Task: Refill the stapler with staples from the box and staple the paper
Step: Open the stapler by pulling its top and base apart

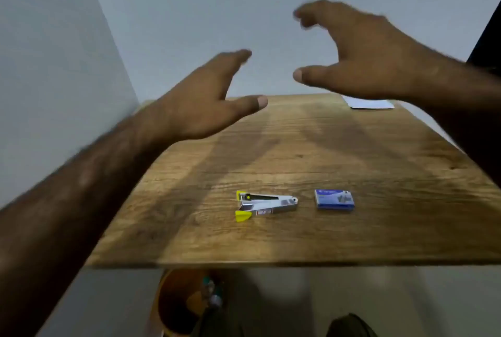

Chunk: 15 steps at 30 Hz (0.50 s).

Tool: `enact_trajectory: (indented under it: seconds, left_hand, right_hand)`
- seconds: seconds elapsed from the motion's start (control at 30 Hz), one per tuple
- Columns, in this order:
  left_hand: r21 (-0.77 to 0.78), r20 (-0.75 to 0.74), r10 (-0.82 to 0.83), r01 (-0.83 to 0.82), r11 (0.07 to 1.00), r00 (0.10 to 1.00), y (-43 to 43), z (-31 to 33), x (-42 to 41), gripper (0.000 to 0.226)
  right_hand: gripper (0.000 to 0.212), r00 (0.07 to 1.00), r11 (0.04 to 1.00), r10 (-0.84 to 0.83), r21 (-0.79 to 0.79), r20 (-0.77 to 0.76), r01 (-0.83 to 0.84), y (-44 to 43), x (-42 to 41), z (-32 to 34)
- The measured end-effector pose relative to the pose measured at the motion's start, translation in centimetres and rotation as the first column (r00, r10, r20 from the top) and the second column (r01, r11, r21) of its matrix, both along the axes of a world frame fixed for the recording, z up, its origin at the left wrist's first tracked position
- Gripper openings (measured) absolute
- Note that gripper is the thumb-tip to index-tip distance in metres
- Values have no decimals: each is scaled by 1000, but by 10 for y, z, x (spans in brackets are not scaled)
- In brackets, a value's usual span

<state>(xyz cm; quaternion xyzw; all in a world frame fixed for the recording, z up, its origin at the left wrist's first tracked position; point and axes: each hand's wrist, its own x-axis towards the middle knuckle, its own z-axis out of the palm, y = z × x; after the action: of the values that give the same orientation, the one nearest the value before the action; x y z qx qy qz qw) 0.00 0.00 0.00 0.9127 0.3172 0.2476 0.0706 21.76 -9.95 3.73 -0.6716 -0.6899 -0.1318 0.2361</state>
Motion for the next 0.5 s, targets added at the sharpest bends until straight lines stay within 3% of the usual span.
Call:
enact_trajectory:
  seconds: [0.1,0.2,0.33,0.5]
  left_hand:
    - [-165,-25,-19,15,986,999,-16,-22,-17,67]
    - [-276,-217,-70,8,961,974,-38,-51,-37,78]
    - [-285,-308,-126,35,958,943,-49,-86,-51,77]
    - [-231,-187,-103,58,971,977,-47,-104,-51,53]
  right_hand:
    - [69,993,979,84,-178,-85,-99,-8,-12,-21]
    - [56,988,916,95,-377,-124,-135,-21,-30,-48]
    - [53,971,831,145,-509,-190,-224,-33,-42,-88]
    - [44,979,852,202,-498,29,-161,-30,-49,-127]
